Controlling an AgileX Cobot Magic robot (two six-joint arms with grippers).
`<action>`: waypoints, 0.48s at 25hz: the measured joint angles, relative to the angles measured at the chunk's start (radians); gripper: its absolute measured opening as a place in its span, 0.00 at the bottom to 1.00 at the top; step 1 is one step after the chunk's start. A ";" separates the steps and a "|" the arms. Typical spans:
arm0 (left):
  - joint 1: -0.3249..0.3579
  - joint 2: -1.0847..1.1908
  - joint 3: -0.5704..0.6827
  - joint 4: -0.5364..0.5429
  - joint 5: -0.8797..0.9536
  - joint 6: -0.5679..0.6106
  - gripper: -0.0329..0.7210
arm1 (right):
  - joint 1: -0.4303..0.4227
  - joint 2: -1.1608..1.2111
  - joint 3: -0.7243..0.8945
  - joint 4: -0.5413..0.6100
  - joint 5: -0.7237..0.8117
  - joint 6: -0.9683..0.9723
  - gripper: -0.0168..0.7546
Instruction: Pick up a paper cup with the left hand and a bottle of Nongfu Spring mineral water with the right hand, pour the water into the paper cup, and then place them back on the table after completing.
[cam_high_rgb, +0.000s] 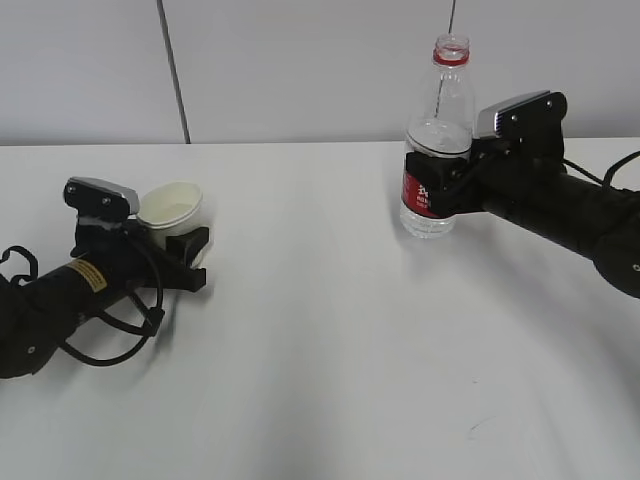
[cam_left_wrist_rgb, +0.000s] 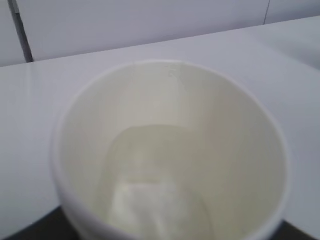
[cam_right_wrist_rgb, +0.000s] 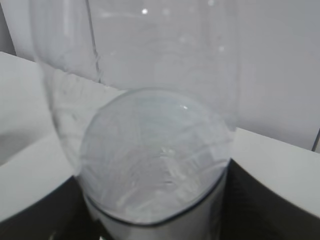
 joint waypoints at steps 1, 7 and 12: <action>0.000 0.003 0.000 -0.004 -0.006 0.000 0.52 | 0.000 0.000 0.000 0.000 -0.001 0.000 0.58; 0.000 0.010 0.000 -0.011 -0.021 0.000 0.52 | 0.000 0.000 0.000 -0.002 -0.002 0.007 0.58; 0.000 0.010 0.000 -0.012 -0.024 0.000 0.52 | 0.000 0.000 0.000 -0.004 -0.002 0.012 0.58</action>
